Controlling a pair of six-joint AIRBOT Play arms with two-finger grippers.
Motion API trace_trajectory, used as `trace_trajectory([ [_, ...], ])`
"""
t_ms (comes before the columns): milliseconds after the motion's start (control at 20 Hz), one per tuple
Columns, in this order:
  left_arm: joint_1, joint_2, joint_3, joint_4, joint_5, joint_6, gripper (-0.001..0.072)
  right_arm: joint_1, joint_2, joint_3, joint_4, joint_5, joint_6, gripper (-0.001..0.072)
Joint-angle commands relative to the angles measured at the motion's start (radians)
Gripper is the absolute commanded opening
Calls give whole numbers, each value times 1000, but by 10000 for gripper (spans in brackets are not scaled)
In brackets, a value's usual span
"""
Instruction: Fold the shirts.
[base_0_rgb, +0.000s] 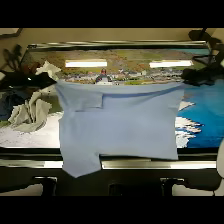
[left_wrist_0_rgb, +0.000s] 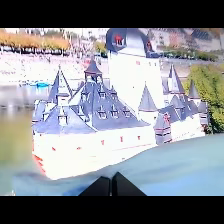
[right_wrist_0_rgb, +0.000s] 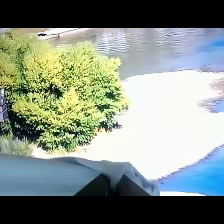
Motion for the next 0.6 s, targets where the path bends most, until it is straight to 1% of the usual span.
trace_trajectory([
  [0, -30, -149, -20, -82, 209, 19, 34, 50, -148, -2, -32, -216, 145, 44],
  [100, -30, -155, -19, -158, 334, 19, 34, 35, -155, -2, -29, -359, 217, 44],
  [150, -29, -155, -6, -170, 365, 19, 34, 28, -155, -2, -28, -414, 217, 44],
  [200, -29, -155, 2, -166, 369, 20, 34, 15, -156, -2, -29, -440, 219, 44],
  [250, -29, -158, 1, -155, 362, 20, 34, 5, -162, -2, -28, -428, 220, 44],
  [350, -28, -173, 2, -121, 296, 19, 34, 0, -182, -2, -33, -320, 217, 44],
  [500, -7, -158, 2, -91, 126, 21, 34, 0, -178, -2, -35, -135, 134, 45],
  [550, 5, -145, 2, -74, 46, 39, 34, 0, -169, -2, -48, -67, 84, 45],
])
